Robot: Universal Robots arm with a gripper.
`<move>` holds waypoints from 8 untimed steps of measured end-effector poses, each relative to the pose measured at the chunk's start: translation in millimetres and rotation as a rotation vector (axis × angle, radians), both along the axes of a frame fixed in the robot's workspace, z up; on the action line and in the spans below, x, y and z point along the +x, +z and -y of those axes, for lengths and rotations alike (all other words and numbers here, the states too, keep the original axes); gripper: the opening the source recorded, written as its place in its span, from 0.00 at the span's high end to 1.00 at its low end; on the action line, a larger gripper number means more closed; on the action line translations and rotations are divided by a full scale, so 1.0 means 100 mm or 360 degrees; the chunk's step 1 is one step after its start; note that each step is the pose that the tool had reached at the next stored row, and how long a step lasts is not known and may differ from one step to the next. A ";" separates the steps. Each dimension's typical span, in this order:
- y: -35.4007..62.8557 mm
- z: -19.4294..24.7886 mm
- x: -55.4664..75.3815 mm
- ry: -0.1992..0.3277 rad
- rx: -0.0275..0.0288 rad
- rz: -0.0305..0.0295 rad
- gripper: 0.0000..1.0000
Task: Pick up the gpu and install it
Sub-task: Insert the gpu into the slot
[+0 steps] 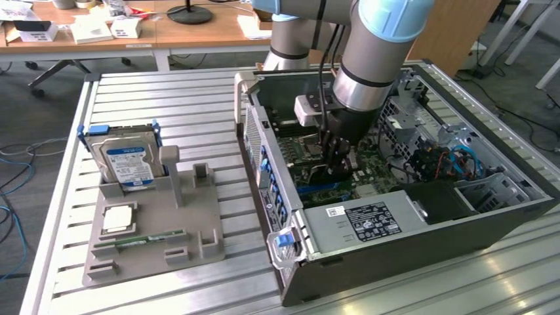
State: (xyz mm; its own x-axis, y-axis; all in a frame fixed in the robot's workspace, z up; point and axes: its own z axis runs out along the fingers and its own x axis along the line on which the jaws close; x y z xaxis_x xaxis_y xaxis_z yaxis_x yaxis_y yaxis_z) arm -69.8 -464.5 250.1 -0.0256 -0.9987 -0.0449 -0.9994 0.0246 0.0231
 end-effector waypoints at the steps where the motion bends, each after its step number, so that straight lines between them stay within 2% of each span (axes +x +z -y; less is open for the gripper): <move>1: 0.000 0.000 0.00 -0.0001 -0.00001 0.00000 0.73; 8: -0.014 0.000 0.00 -0.0001 -0.00004 -0.00001 0.73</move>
State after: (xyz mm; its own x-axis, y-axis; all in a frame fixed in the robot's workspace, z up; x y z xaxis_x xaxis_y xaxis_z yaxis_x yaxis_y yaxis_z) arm -69.8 -464.5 248.7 -0.0261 -0.9987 -0.0446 -0.9994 0.0251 0.0231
